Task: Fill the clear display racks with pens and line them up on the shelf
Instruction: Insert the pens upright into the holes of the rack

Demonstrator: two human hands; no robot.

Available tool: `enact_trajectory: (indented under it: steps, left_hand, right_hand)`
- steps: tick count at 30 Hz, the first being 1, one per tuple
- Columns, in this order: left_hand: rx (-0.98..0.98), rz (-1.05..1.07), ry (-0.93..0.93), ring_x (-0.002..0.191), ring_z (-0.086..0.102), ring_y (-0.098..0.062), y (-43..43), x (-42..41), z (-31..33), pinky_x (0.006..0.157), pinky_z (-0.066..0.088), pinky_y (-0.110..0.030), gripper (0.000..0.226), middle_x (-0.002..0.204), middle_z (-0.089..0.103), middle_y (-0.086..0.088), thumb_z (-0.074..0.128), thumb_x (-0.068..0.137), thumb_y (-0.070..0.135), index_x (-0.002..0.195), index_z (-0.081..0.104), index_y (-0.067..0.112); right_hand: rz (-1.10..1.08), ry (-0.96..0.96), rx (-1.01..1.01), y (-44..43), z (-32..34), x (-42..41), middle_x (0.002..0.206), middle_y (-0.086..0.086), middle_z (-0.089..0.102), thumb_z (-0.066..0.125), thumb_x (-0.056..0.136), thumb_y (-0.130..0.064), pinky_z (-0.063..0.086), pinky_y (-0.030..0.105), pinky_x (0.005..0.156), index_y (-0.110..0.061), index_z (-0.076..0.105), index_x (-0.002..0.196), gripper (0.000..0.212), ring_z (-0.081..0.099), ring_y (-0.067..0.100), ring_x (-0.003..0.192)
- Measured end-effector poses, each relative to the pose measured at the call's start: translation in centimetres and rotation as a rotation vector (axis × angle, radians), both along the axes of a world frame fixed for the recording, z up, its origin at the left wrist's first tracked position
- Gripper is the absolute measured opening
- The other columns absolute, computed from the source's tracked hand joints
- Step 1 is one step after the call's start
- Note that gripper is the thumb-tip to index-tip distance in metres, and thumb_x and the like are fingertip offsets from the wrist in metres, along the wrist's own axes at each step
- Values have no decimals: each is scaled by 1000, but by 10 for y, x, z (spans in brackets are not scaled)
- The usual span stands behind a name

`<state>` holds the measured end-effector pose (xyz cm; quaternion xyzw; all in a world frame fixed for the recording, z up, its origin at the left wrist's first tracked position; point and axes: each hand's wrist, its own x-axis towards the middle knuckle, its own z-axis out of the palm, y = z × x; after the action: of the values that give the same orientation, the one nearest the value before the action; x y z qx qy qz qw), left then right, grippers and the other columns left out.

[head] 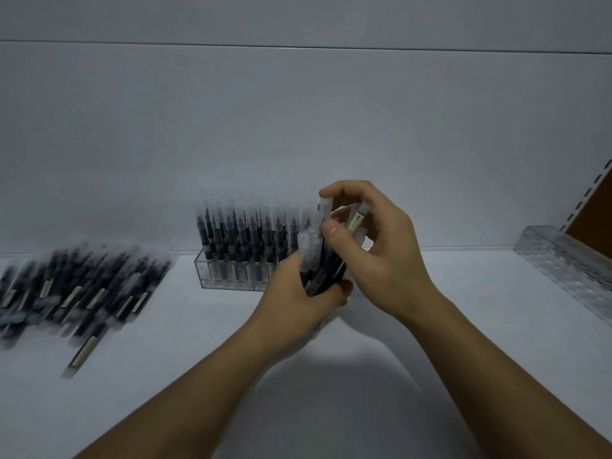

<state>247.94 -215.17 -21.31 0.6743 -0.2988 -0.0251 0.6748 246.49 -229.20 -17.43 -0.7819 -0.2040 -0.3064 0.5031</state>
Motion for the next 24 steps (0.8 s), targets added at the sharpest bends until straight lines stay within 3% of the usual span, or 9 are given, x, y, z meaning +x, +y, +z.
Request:
enact_trajectory:
  steps: [3,5,8,11,13,16,20,22,24]
  left_hand:
    - [-13,-22,11,78,62,-44,3,1,-1,64,56,-35,18,85,61,-31,62,91,-9,107,63,-1]
    - [-1,-20,13,73,58,-46,4,2,0,61,52,-41,15,84,58,-34,63,91,-7,106,61,-4]
    - [25,27,11,57,50,-23,5,3,0,53,45,-31,9,68,52,-21,65,89,-7,93,57,-4]
    - [35,53,43,53,48,-15,8,3,1,49,43,-25,14,60,50,-6,67,87,-9,85,55,-2]
    - [61,69,65,50,49,-14,10,3,2,47,45,-25,17,56,52,1,68,87,-7,84,55,3]
    - [90,74,87,53,56,-9,13,1,5,50,48,-20,17,57,59,9,71,88,-3,87,60,10]
    - [43,117,127,85,69,6,13,1,4,68,50,-6,50,90,73,23,80,80,1,114,58,29]
    - [83,162,60,97,66,8,14,4,4,77,48,-4,57,102,71,27,83,78,8,118,55,37]
    - [168,194,-58,97,67,4,17,7,3,79,49,-8,43,101,72,23,82,81,15,114,63,33]
  right_hand:
    - [3,3,-81,-1,-1,0,117,-8,66,67,93,-16,56,33,92,-15,63,128,36,64,17,109]
    - [-2,19,-103,-2,-2,2,121,-9,65,64,96,-22,54,30,94,-16,61,133,38,63,14,113]
    - [-35,50,-86,-7,-4,6,123,-10,63,55,102,-31,53,30,94,-18,64,130,32,61,13,116]
    - [-65,17,-64,-10,-4,9,113,-1,61,50,104,-37,50,28,84,-18,67,105,26,61,17,106]
    - [-66,-41,32,-11,1,9,101,5,60,48,102,-38,48,31,76,-19,60,94,24,60,16,91]
    - [-92,-111,318,-19,16,7,81,-6,56,46,105,-33,40,22,65,-19,52,86,25,49,6,70]
    - [-133,29,762,-41,35,2,62,-3,42,46,108,-36,27,25,46,-15,48,81,34,34,12,50]
    - [-139,81,821,-51,39,3,61,-1,49,54,106,-34,34,24,45,-15,52,82,31,43,13,49]
    - [-138,122,789,-60,38,5,67,0,63,63,101,-28,43,23,49,-14,56,83,24,56,14,53]
